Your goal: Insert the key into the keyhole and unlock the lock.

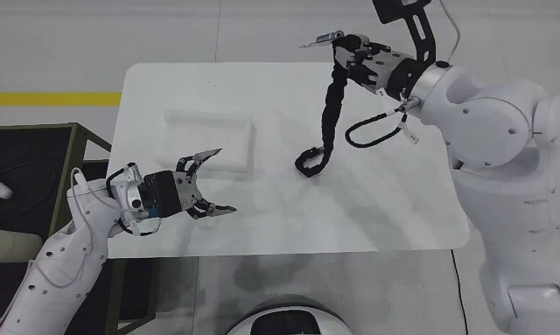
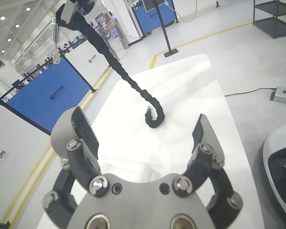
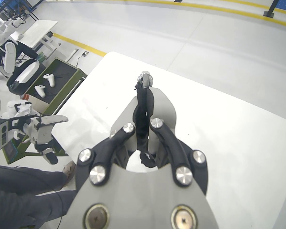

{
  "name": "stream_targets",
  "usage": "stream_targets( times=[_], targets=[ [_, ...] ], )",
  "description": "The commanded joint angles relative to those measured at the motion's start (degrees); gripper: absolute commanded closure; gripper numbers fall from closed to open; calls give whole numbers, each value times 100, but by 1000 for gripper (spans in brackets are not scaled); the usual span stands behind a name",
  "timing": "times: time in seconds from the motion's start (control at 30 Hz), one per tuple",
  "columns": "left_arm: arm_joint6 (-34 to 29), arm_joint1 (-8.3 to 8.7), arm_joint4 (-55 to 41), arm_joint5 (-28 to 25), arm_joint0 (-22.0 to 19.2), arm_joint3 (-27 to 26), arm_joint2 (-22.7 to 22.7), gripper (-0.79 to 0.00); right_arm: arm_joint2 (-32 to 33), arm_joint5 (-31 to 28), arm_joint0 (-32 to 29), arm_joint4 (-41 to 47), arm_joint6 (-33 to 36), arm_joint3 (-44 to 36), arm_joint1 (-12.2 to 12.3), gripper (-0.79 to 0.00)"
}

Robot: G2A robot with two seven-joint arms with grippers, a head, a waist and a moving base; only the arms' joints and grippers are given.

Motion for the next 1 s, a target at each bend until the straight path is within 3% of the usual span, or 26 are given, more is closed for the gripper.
stream_targets(
  times=[0.0, 0.43, 0.47, 0.5, 0.53, 0.57, 0.97],
  targets=[
    [0, 0, 0, 0, 0, 0, 0, -785, -179, 8, 36, -11, 130, 106, -14, 0],
    [0, 0, 0, 0, 0, 0, 0, -785, -1349, 173, -804, -914, 1076, 694, -99, 0],
    [0, 0, 0, 0, 0, 0, 0, -785, -1359, 195, -825, -937, 1088, 724, -110, -40],
    [0, 0, 0, 0, 0, 0, 0, -785, -1374, 213, -845, -995, 1108, 745, -118, -292],
    [0, 0, 0, 0, 0, 0, 0, -785, -1382, 247, -860, -1063, 1120, 731, -127, -733],
    [0, 0, 0, 0, 0, 0, 0, -785, -1376, 282, -872, -1114, 1126, 715, -136, -785],
    [0, 0, 0, 0, 0, 0, 0, -785, -888, 600, -1015, -1978, 701, -81, -180, -785]
  ],
)
